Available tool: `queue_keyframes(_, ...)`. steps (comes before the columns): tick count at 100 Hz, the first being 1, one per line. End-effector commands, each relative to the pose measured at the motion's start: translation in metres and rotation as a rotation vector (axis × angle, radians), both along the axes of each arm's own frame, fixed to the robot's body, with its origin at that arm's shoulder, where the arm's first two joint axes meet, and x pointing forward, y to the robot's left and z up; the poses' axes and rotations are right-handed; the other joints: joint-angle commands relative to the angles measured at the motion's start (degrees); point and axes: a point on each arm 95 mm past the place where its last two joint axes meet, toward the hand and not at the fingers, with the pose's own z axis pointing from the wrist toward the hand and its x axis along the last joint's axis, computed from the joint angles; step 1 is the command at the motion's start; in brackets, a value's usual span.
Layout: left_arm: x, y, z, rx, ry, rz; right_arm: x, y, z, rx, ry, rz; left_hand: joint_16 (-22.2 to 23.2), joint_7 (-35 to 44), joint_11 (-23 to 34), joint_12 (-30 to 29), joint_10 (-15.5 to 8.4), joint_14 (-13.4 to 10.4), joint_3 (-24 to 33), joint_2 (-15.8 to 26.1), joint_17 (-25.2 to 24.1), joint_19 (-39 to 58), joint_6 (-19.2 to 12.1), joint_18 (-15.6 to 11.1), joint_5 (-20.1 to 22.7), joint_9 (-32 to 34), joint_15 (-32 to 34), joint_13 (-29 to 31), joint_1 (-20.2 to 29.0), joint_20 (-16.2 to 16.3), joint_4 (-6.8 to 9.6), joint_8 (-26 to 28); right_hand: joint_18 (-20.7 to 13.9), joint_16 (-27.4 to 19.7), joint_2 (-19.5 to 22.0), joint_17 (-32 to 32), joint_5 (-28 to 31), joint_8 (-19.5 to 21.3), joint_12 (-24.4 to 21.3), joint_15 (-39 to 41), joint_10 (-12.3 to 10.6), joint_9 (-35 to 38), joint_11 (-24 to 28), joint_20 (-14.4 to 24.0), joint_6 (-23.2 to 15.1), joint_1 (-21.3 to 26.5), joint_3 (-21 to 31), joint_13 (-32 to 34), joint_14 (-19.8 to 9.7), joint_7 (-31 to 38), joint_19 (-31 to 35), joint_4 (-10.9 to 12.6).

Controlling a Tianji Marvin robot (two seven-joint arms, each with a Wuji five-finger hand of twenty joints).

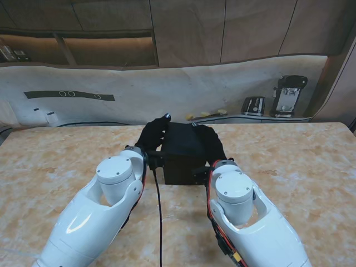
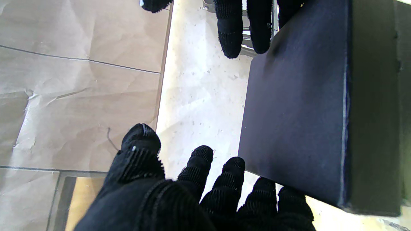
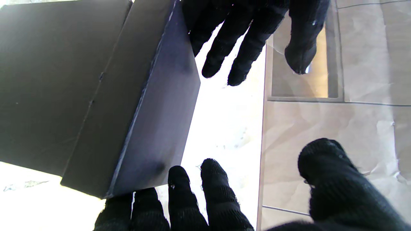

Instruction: Pack mini donuts into a plastic bag, tie the opening and put the bag into the gift box

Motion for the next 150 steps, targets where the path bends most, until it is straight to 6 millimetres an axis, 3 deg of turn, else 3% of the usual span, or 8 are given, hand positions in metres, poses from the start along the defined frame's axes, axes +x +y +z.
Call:
queue_keyframes(1,-0.003,-0.007,-0.001,-0.007,0.005,-0.027,-0.005,0.011,-0.001,0.015,0.01,0.042,2.14,-0.21,-0.28,-0.53,-1.44,0.19,-0.32,1.19,-0.46,-1.07,-0.85,-1.03,1.73,0.44,5.48,4.44,-0.73,1.24,0.88,-0.68,-0.33,0.46,-0.39,-0.18,0.75,-0.03,0.04,4.95,-2.21,0.98,-0.82,2.02,-2.39,0.61,-1.07,3.14,-6.18,-0.6,3.04,-0.91)
queue_keyframes(14,-0.003,-0.005,-0.003,-0.005,0.014,-0.031,-0.005,0.012,-0.002,0.009,0.013,0.044,1.88,-0.4,-0.35,-0.64,-2.4,-0.7,-0.29,1.21,-0.62,-2.85,-0.95,-0.84,2.02,0.2,4.59,3.64,-0.77,0.37,0.89,-0.6,-0.8,0.02,-0.54,-1.24,1.2,0.04,0.44,4.14,-3.98,1.39,-0.07,2.84,-2.96,0.76,-1.05,3.19,-7.01,-0.59,3.05,-0.88)
queue_keyframes(24,-0.003,-0.004,-0.004,-0.002,0.016,-0.035,-0.005,0.012,-0.002,0.003,0.014,0.043,1.77,-0.52,-0.4,-0.72,-2.65,-1.31,-0.36,1.13,-0.78,-4.1,-1.41,0.5,2.07,0.06,4.06,3.34,-0.95,-0.87,0.88,-0.52,-1.02,-0.74,-0.47,-2.4,1.96,0.17,0.45,2.73,-3.92,1.14,-0.11,3.98,-3.48,0.65,-1.0,3.32,-7.18,-0.67,3.04,-0.92)
queue_keyframes(37,-0.003,-0.003,-0.005,0.002,0.022,-0.043,-0.005,0.012,-0.003,-0.007,0.014,0.04,1.57,-0.57,-0.44,-0.99,-3.3,-2.39,-0.37,1.14,-0.76,-5.07,-2.25,2.03,1.86,-0.49,2.32,2.51,-1.27,-6.58,0.88,-0.1,-0.85,-0.91,-0.58,-2.66,2.64,0.31,0.34,2.33,-4.63,1.09,-0.35,4.2,-4.79,0.69,-1.01,3.06,-7.2,-0.65,2.64,-0.89)
queue_keyframes(62,0.0,-0.001,-0.007,0.009,0.031,-0.045,-0.005,0.01,-0.003,-0.021,0.01,0.039,1.36,-0.57,-0.6,-1.17,-4.16,-3.33,-0.39,1.08,-0.89,-5.39,-2.77,2.21,1.61,-0.82,0.85,1.78,-1.36,-8.82,0.87,-0.01,-0.42,-1.12,-0.66,-2.37,3.65,0.79,0.06,1.38,-5.55,1.16,-1.02,3.54,-7.97,0.36,-0.94,2.93,-7.62,-0.48,0.86,-0.82)
queue_keyframes(118,0.001,0.006,-0.011,0.058,0.019,-0.054,-0.005,0.002,-0.001,-0.072,-0.019,0.03,1.44,0.03,-0.97,-1.43,-5.77,-5.09,-0.64,-1.26,-0.82,-5.13,-6.17,2.54,1.15,-3.36,-0.99,-0.15,-2.83,-10.53,0.75,0.54,0.58,-0.82,-1.41,-0.57,2.61,1.7,-2.8,-3.44,-5.44,0.9,-7.84,0.11,-10.42,-1.0,-1.25,2.01,-8.98,-0.77,-5.3,-0.34)
queue_keyframes(133,0.002,0.008,-0.012,0.069,0.015,-0.053,-0.004,-0.002,0.0,-0.086,-0.031,0.023,1.45,0.95,-0.48,-1.29,-9.01,-5.61,-0.67,-1.97,-0.85,-5.13,-8.72,2.71,2.36,-2.56,-1.21,-0.52,-3.33,-10.56,0.71,1.04,0.89,-0.62,-1.81,-0.23,2.52,1.76,-2.83,-4.0,-5.86,0.94,-8.09,-0.77,-11.26,-1.53,-1.31,1.86,-9.04,-0.69,-6.52,-0.2)
queue_keyframes(150,0.002,0.009,-0.013,0.078,0.016,-0.055,-0.002,-0.005,0.001,-0.09,-0.035,0.018,1.26,1.49,2.71,-1.18,-9.27,-5.97,-0.53,-2.03,-0.86,-5.12,-8.93,2.74,1.87,-4.89,-1.82,-0.69,-3.88,-10.56,0.75,1.34,1.07,-0.29,-1.81,0.41,2.46,1.76,-3.56,-4.49,-5.92,0.85,-9.74,-1.81,-11.46,-1.85,-1.19,1.91,-9.16,-0.74,-8.13,-0.07)
